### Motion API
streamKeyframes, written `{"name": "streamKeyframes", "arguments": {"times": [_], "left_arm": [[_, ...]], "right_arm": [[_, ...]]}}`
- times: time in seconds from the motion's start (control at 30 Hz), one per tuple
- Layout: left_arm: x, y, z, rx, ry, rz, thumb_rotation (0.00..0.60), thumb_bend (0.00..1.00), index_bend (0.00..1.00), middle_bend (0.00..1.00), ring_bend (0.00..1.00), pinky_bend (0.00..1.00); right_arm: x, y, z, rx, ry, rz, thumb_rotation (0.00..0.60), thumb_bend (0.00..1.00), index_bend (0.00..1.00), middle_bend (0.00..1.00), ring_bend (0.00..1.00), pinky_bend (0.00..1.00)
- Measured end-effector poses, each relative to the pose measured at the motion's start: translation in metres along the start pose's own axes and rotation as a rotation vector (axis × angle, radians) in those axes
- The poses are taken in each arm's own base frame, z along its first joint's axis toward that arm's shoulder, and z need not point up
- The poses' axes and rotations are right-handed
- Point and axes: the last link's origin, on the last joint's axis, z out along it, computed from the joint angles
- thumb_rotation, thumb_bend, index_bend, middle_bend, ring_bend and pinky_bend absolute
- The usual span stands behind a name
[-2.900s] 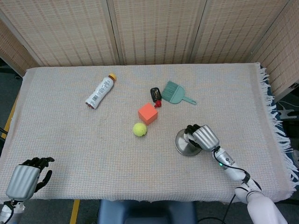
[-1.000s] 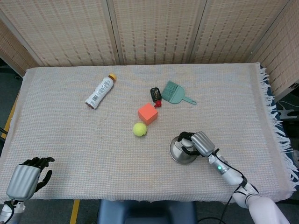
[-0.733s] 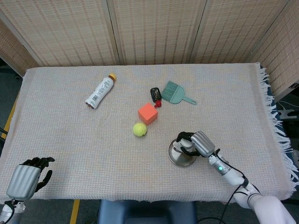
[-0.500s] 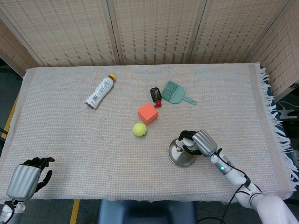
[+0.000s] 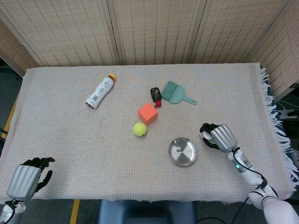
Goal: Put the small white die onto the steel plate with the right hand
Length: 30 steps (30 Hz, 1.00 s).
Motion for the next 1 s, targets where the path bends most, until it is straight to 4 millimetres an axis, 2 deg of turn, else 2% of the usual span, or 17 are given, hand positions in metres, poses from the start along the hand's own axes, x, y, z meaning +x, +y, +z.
{"name": "streamKeyframes", "arguments": {"times": [0.37,0.7,0.83,0.93,1.0], "left_arm": [[0.000,-0.001,0.000,0.006,0.004,0.007,0.600,0.39,0.38,0.50,0.46,0.62],[0.000,-0.001,0.000,0.005,0.005,0.010,0.600,0.39,0.38,0.50,0.46,0.62],[0.000,0.000,0.000,0.005,0.007,0.010,0.600,0.39,0.38,0.50,0.46,0.62],[0.000,0.000,0.000,0.005,0.007,0.010,0.600,0.39,0.38,0.50,0.46,0.62],[0.001,-0.001,0.000,0.006,0.008,0.009,0.600,0.39,0.38,0.50,0.46,0.62]], "right_arm": [[-0.003,0.019,-0.007,-0.066,-0.048,0.005,0.600,0.16,0.45,0.44,0.28,0.58],[-0.005,0.031,-0.017,-0.107,-0.086,-0.013,0.600,0.12,0.30,0.29,0.13,0.45],[-0.004,0.036,-0.021,-0.122,-0.101,-0.017,0.600,0.10,0.18,0.18,0.02,0.36],[-0.001,0.036,-0.023,-0.114,-0.094,-0.018,0.600,0.07,0.05,0.06,0.00,0.25],[0.003,0.034,-0.025,-0.095,-0.075,-0.021,0.600,0.05,0.01,0.02,0.00,0.18]]}}
